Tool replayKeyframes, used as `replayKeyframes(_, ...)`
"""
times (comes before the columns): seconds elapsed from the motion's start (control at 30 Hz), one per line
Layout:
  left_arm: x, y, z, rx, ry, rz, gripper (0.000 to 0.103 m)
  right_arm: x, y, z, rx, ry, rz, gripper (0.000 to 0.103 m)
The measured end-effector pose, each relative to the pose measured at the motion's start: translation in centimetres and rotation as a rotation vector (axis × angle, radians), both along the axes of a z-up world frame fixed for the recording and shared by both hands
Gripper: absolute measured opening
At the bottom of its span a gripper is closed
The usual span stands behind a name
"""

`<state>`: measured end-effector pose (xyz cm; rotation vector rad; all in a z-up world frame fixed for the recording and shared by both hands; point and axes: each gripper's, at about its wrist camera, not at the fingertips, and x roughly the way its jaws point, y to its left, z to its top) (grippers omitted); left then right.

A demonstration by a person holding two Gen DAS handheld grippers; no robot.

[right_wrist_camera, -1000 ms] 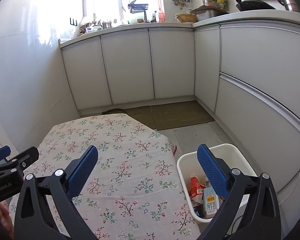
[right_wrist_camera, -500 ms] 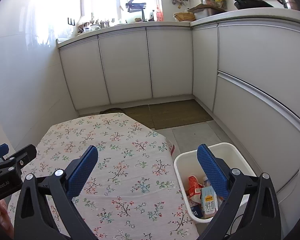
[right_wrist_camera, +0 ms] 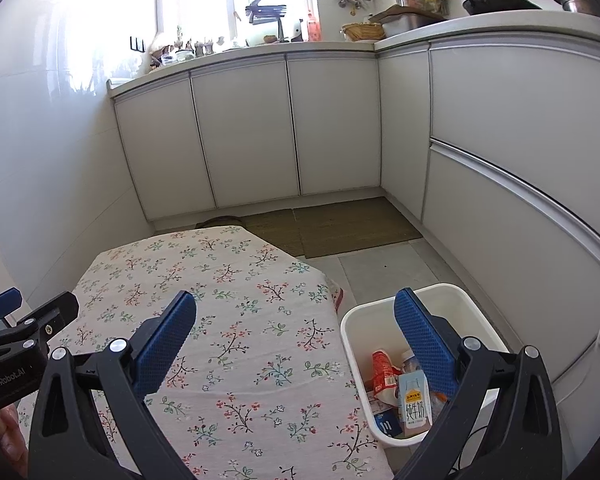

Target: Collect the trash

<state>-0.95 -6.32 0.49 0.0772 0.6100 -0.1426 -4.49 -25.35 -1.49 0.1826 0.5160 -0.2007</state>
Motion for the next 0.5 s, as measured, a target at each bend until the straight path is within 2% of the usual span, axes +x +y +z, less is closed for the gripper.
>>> replayKeyframes(0.23,-0.24,-0.97,-0.23,0.019,-0.016,-0.036,0.090,-0.10,-0.18,0.00,0.003,0.001,-0.008,0.097)
replayKeyframes(0.5,0.06,-0.86,-0.29,0.001,-0.004,-0.043,0.089,-0.01,-0.14,0.07,0.000,0.005,-0.009,0.097)
